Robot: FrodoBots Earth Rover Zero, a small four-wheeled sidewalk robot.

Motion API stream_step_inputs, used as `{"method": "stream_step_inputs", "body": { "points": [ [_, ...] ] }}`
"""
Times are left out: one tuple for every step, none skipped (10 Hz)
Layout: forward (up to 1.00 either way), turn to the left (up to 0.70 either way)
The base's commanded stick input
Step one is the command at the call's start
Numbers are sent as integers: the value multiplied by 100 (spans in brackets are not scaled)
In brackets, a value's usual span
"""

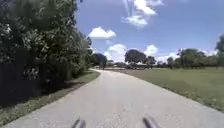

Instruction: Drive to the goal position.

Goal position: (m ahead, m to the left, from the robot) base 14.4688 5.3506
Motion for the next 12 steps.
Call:
{"method": "stream_step_inputs", "body": {
  "points": [
    [50,0],
    [50,0],
    [50,0],
    [50,0],
    [50,0],
    [50,0],
    [50,0],
    [50,0],
    [50,0],
    [50,0],
    [50,0],
    [50,0]
  ]
}}
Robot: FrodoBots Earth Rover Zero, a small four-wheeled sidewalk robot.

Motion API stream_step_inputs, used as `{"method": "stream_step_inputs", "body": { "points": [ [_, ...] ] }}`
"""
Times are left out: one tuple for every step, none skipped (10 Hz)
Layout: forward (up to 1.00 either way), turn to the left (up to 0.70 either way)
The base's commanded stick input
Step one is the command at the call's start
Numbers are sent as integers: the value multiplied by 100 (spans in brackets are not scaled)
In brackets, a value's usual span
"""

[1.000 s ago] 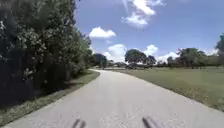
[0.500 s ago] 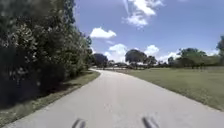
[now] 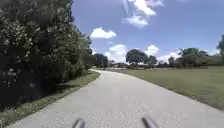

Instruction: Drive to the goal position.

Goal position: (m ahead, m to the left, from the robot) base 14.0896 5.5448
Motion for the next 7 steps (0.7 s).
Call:
{"method": "stream_step_inputs", "body": {
  "points": [
    [50,0],
    [50,0],
    [50,0],
    [50,0],
    [50,0],
    [50,0],
    [50,0]
  ]
}}
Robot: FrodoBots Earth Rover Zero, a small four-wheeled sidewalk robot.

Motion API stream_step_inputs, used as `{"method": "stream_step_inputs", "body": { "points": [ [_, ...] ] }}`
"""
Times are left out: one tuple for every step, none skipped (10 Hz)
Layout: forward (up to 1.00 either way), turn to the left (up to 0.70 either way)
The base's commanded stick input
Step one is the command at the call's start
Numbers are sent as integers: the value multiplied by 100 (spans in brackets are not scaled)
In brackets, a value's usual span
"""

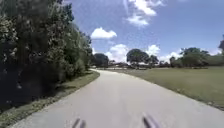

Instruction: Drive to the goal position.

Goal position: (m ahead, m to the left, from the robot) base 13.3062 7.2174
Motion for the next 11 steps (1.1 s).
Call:
{"method": "stream_step_inputs", "body": {
  "points": [
    [50,0],
    [50,0],
    [50,0],
    [50,0],
    [50,0],
    [50,0],
    [50,0],
    [50,0],
    [50,0],
    [50,0],
    [50,0]
  ]
}}
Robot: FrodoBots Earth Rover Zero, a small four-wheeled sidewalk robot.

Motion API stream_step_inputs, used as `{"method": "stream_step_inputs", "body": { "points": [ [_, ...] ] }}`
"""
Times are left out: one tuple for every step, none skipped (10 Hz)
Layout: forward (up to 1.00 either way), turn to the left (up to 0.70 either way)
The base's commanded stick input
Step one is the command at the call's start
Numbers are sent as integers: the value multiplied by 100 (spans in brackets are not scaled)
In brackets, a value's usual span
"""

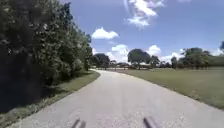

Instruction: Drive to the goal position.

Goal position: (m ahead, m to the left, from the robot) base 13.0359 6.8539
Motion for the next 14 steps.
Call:
{"method": "stream_step_inputs", "body": {
  "points": [
    [50,0],
    [50,0],
    [50,0],
    [50,0],
    [50,0],
    [50,0],
    [50,0],
    [50,0],
    [50,0],
    [50,0],
    [50,0],
    [50,0],
    [50,0],
    [50,0]
  ]
}}
